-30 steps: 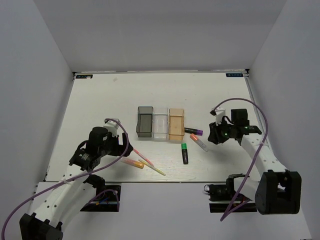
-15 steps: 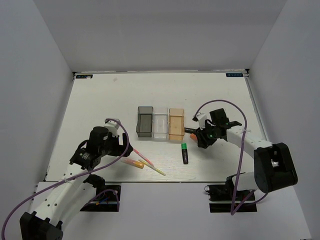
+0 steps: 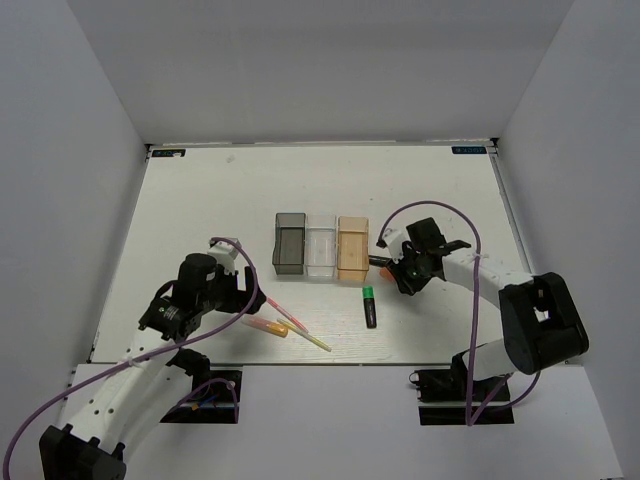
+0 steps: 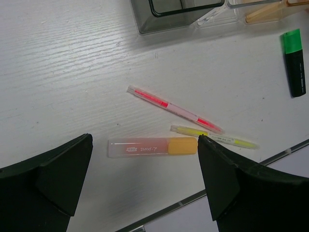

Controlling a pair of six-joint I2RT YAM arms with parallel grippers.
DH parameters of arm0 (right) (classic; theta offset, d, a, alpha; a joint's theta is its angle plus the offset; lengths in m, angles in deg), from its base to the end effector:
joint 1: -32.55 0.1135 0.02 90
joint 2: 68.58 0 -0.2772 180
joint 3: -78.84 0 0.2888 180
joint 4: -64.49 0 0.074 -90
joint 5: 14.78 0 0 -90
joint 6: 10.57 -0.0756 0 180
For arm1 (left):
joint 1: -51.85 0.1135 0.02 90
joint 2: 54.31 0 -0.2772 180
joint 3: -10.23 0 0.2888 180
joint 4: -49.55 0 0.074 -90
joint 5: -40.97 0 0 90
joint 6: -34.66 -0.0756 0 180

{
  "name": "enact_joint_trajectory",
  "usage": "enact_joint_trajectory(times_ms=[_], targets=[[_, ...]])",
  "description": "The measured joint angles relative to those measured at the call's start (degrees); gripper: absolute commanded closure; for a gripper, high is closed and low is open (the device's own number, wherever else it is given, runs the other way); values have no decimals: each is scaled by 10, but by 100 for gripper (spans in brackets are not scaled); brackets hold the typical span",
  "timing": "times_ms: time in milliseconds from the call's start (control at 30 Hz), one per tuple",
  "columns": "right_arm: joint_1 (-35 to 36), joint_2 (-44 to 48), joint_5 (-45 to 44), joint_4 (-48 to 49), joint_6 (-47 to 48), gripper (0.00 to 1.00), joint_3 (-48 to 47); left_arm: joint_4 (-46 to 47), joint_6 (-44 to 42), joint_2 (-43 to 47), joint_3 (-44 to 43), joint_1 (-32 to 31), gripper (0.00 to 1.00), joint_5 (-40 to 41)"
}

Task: Sort the stationery into containers
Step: Pick up the pen from the center of the board, then place the pen in the storage box.

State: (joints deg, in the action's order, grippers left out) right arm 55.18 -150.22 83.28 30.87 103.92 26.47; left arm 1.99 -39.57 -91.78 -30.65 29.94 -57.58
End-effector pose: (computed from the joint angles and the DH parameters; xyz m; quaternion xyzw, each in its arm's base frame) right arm 0.2723 0.1250 0.1141 -0.4027 0.8823 0.0645 0.2349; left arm 0.1767 -0.0832 0.1957 0.0782 0.9156 -0.1904 0.3455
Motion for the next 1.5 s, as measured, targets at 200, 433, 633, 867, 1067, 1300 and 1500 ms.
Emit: enact_joint_trajectory(times_ms=[200,433,633,867,1067,1300,1500], targets=[[0,-3,5,-13,13,95,-5,0,0,7,0,0,0,0],[0,57,29,-102,45,100,-5,0,0,9,0,0,0,0],[0,143,44,-186,59,100,-77,0,0,5,0,0,6,-1],[16,59,127,-188,-28,100,-200,2,1,4,0,0,12,-9],[52,-72,157,-125,-177,100,-287,5,1,3,0,0,12,-10],[68,-115,92,-37,-351,100,-302,5,1,-2,0,0,12,-10],[67,-147,51,-19,-392,85,-313,5,1,-8,0,0,12,-10]])
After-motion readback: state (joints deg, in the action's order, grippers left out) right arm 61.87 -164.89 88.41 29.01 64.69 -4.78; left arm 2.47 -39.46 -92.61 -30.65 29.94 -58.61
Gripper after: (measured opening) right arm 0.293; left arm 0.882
